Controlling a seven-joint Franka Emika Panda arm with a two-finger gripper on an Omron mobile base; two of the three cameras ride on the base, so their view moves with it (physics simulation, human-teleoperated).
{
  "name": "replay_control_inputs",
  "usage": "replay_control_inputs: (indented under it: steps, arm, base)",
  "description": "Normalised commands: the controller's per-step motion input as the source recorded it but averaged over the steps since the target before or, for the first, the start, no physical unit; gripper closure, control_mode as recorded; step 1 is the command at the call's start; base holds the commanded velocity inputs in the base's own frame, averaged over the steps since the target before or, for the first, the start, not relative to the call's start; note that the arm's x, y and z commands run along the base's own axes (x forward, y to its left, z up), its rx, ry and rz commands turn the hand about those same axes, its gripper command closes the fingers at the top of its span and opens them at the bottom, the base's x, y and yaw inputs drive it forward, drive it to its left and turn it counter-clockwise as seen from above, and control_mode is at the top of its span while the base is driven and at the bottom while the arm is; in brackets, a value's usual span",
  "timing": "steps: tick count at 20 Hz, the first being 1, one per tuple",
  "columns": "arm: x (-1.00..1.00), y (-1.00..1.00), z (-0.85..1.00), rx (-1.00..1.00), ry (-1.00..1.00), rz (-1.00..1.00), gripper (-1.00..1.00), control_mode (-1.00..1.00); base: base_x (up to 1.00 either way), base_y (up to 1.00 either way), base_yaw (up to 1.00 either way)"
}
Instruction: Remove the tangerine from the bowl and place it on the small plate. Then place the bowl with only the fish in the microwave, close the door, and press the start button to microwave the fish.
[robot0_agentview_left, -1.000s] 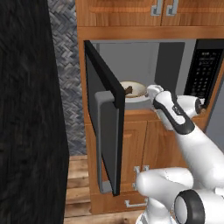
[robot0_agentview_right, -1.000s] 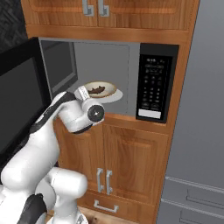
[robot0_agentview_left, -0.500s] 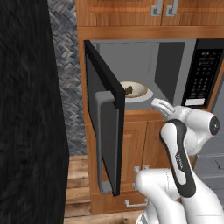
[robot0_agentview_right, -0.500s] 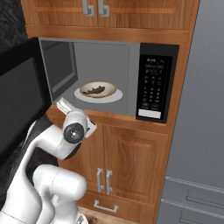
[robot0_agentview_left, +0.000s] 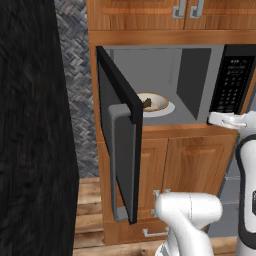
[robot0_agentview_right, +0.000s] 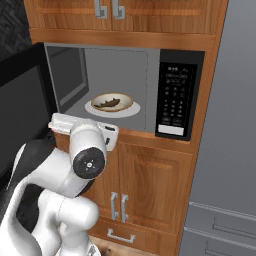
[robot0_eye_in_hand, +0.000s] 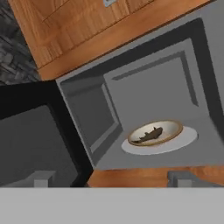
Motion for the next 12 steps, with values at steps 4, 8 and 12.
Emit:
replay_control_inputs:
  steps: [4,8,12]
  arm:
    - [-1.0,0.58,0.24,-0.41,-0.56,0.0,-1.0,-1.0]
    - [-1.0,0.72,0.18,-0.41,-0.5,0.0,-1.0,-1.0]
    - [-1.0,0.95,0.01,-0.45,-0.39,0.0,-1.0,-1.0]
  base:
    - [0.0,0.0,0.0]
    - [0.0,0.0,0.0]
    - [0.0,0.0,0.0]
